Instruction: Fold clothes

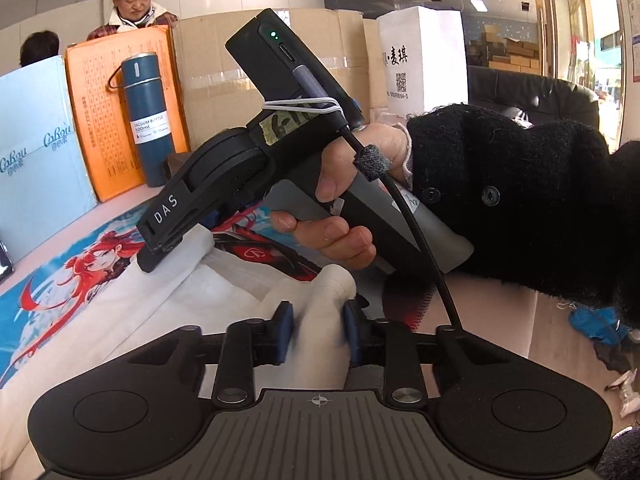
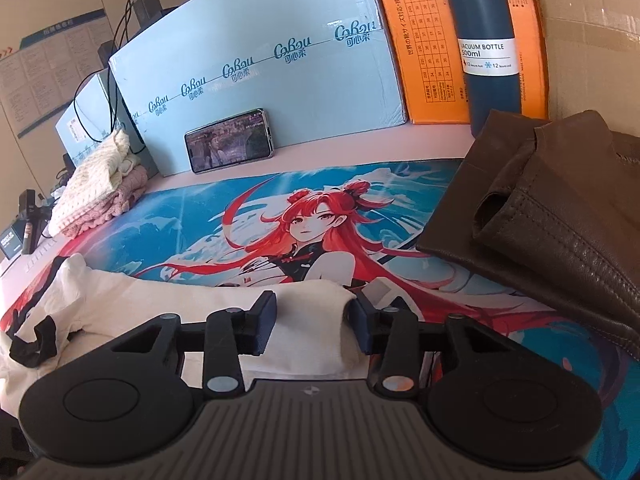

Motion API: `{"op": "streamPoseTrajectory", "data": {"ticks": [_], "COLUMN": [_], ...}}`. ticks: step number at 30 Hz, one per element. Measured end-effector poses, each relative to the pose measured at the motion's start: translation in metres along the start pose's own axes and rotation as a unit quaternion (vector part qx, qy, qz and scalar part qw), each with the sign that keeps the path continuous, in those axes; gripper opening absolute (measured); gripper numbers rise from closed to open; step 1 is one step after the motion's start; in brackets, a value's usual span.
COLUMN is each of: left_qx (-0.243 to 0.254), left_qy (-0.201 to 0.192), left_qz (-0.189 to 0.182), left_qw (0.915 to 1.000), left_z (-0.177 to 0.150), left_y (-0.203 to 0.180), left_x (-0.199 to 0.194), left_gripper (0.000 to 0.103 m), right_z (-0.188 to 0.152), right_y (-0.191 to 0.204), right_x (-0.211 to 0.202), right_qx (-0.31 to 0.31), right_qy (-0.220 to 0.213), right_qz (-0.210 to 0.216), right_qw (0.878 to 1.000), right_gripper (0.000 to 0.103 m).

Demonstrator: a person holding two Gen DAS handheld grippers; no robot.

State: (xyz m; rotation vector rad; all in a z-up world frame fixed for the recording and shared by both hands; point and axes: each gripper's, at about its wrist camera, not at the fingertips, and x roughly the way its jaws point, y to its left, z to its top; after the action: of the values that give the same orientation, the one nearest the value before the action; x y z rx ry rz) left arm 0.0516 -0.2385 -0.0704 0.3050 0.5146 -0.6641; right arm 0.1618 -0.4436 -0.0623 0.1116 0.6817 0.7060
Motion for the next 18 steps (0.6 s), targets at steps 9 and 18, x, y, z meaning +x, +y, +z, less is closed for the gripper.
{"op": "streamPoseTrajectory", "data": {"ticks": [9, 18], "left_qx": [-0.016, -0.051], "left_qy": [-0.096, -0.203], "left_qz": [0.057, 0.154], "left_qw": [0.9936, 0.9657], "left_z": [-0.006, -0.039], "left_y": [0.010, 0.024], "left_x": [-0.056, -0.142], "left_gripper": [0.009, 0.008], "right_z": [0.012, 0.046], "right_y": [0.037, 0.138], "right_x": [-0.024, -0.047], "right_qx": [-0.018, -0.041], "right_qy": [-0.041, -0.108], "right_qz": [-0.026, -0.020], "right_qw": [0.999, 0.993], "right_gripper": [0.017, 0.012]}}
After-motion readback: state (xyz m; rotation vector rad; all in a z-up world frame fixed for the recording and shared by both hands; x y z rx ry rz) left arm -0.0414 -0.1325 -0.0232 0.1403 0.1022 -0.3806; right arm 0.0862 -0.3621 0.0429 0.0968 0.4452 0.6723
